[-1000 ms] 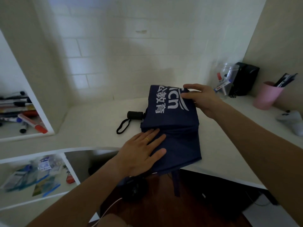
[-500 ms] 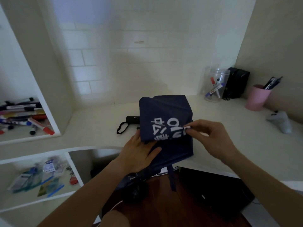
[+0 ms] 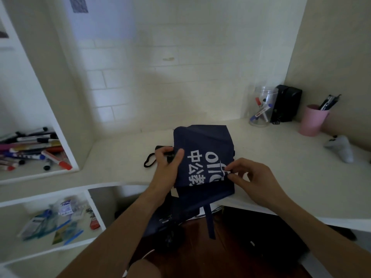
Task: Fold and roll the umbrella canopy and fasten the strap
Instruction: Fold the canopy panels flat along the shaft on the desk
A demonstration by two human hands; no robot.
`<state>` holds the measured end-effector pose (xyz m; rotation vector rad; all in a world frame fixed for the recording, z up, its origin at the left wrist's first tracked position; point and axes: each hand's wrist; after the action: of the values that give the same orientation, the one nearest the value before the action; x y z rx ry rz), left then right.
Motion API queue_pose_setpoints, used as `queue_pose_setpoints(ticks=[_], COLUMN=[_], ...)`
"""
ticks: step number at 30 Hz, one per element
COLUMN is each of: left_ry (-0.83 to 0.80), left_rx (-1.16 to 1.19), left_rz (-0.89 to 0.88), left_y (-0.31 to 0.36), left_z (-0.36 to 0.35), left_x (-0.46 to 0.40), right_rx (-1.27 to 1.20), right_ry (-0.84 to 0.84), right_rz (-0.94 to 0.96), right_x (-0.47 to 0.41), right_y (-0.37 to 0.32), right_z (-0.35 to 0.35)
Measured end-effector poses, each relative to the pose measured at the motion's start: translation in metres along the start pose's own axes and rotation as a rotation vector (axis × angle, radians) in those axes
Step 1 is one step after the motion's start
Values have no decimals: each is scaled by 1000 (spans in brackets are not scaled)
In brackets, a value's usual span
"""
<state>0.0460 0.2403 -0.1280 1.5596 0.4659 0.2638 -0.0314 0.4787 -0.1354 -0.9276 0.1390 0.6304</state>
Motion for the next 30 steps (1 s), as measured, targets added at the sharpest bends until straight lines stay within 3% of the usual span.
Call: queue_pose_setpoints(ticks=[5, 10, 15, 19, 22, 27, 30], left_ry=[-247, -480, -261, -135, -133, -121, -100], left_rx=[-45, -107, 72, -39, -80, -103, -25], left_rz=[-122, -100, -22, -37, -36, -58, -17], left_y=[-16, -9, 2, -6, -11, -6, -3], left_z=[7, 8, 0, -2, -1, -3, -5], left_x=[-18, -31, -42, -47, -46, -45, -45], right_rx=[-415, -594, -573, -640, -764, -537, -382], right_ry=[28, 188, 211, 103, 90, 211, 139], right_rz=[-294, -484, -492, -483, -498, -416, -332], right_x=[-4, -18, -24, -14, -13, -23, -18], right_y=[-13, -19, -17, -16, -20, -29, -35], right_z=[-11, -23, -25, -19, -20, -21, -24])
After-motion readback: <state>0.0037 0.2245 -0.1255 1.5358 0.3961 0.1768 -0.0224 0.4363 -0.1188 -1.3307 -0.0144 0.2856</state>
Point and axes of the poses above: each hand's wrist, its own x-axis away from the middle knuckle, its own z-axis out of the back of the hand, y = z × x, and after that the axes turned 4 degrees about -z, right-handed
